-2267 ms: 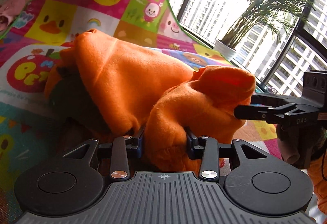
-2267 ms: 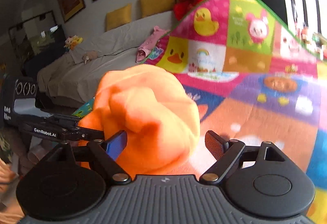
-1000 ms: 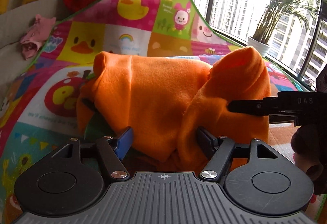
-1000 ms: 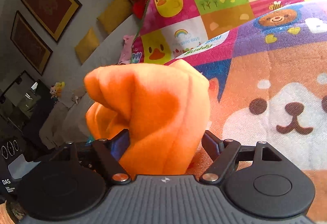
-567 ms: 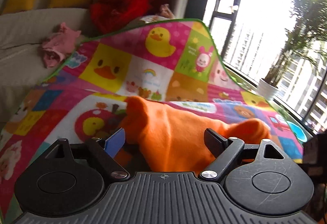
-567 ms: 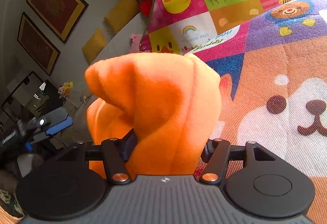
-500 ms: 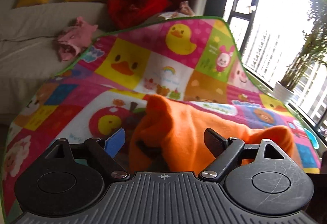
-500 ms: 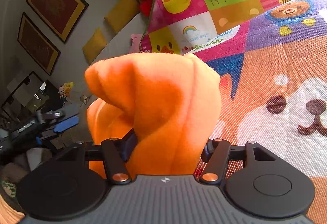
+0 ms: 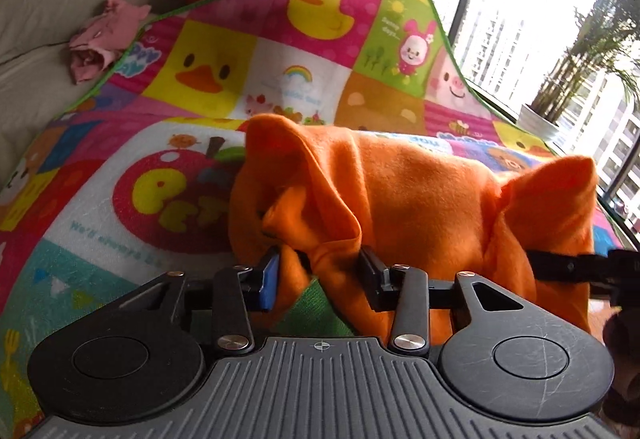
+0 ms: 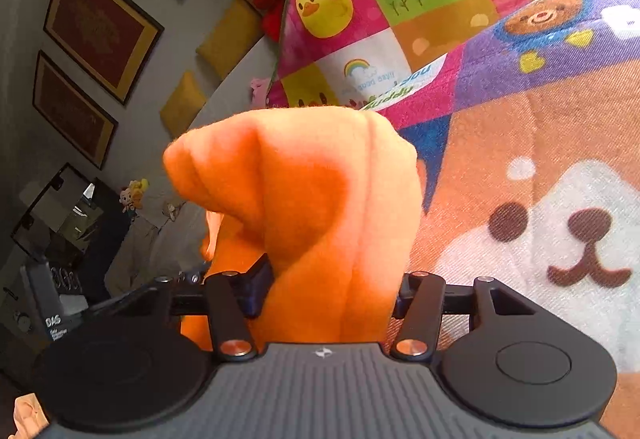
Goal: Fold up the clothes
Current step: 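Grasp the folded orange bundle with the left tool while the right tool holds it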
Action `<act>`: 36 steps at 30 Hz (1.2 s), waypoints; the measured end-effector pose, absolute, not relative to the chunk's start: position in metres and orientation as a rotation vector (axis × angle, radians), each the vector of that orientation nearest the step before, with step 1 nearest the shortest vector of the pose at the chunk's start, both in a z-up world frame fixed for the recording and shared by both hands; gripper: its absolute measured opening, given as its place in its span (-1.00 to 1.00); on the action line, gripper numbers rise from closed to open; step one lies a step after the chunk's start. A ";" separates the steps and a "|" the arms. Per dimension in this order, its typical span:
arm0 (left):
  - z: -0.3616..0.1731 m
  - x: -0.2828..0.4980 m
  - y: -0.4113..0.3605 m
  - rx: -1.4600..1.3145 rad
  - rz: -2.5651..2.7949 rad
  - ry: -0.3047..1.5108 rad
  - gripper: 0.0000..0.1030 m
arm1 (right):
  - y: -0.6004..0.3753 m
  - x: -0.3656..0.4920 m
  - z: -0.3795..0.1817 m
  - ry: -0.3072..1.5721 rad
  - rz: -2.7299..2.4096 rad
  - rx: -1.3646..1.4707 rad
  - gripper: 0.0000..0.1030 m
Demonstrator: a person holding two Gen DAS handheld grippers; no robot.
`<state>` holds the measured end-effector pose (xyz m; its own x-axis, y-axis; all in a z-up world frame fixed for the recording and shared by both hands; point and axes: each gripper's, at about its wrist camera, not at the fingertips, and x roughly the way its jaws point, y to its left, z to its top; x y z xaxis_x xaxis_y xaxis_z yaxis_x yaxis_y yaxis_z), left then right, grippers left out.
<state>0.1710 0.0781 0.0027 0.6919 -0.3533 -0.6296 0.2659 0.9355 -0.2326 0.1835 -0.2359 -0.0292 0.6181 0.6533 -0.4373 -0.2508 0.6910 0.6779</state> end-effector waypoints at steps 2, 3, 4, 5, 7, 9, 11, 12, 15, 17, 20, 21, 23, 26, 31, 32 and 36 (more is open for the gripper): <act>0.004 0.159 0.065 -0.109 -0.408 0.743 -0.18 | -0.247 0.182 -0.018 0.714 0.546 0.534 0.05; 0.004 0.153 0.058 -0.100 -0.438 0.750 -0.18 | -0.252 0.182 -0.013 0.705 0.540 0.492 0.05; 0.005 0.147 0.052 -0.091 -0.468 0.757 -0.18 | -0.258 0.181 -0.007 0.698 0.529 0.449 0.05; 0.004 0.139 0.042 -0.082 -0.512 0.763 -0.18 | -0.263 0.181 0.000 0.692 0.515 0.406 0.05; 0.002 0.120 0.016 -0.065 -0.625 0.774 -0.18 | -0.272 0.183 0.015 0.676 0.483 0.318 0.05; -0.002 0.103 -0.008 -0.048 -0.728 0.781 -0.14 | -0.272 0.186 0.031 0.657 0.460 0.232 0.05; -0.008 0.096 -0.024 -0.026 -0.777 0.774 0.02 | -0.259 0.187 0.043 0.634 0.450 0.099 0.05; -0.010 0.095 -0.026 -0.025 -0.782 0.774 0.06 | -0.247 0.185 0.047 0.619 0.448 0.003 0.05; -0.013 0.095 -0.017 -0.058 -0.789 0.787 0.10 | -0.207 0.171 0.039 0.557 0.428 -0.292 0.05; -0.005 0.091 -0.001 -0.090 -0.797 0.784 0.14 | -0.186 0.160 0.027 0.502 0.404 -0.449 0.06; 0.014 0.081 0.029 -0.113 -0.797 0.735 0.21 | -0.160 0.139 0.012 0.399 0.373 -0.656 0.08; 0.022 0.080 0.039 -0.124 -0.786 0.714 0.21 | -0.154 0.133 0.009 0.368 0.367 -0.706 0.09; 0.036 0.085 0.053 -0.175 -0.752 0.675 0.21 | -0.145 0.125 0.005 0.329 0.362 -0.774 0.09; 0.055 0.103 0.065 -0.282 -0.731 0.627 0.23 | -0.135 0.123 0.005 0.309 0.361 -0.818 0.09; 0.063 0.159 0.050 -0.529 -0.764 0.668 0.44 | -0.121 0.114 0.000 0.274 0.335 -0.900 0.08; 0.060 0.170 0.045 -0.571 -0.761 0.695 0.44 | -0.118 0.112 0.000 0.268 0.329 -0.918 0.08; 0.036 0.204 0.037 -0.659 -0.700 0.783 0.40 | -0.115 0.107 0.003 0.265 0.345 -0.914 0.11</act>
<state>0.2040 0.0367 0.0364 0.5153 -0.7606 -0.3949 0.3073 0.5941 -0.7434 0.1066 -0.1153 0.0026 0.9132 0.1784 -0.3664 -0.4002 0.5622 -0.7237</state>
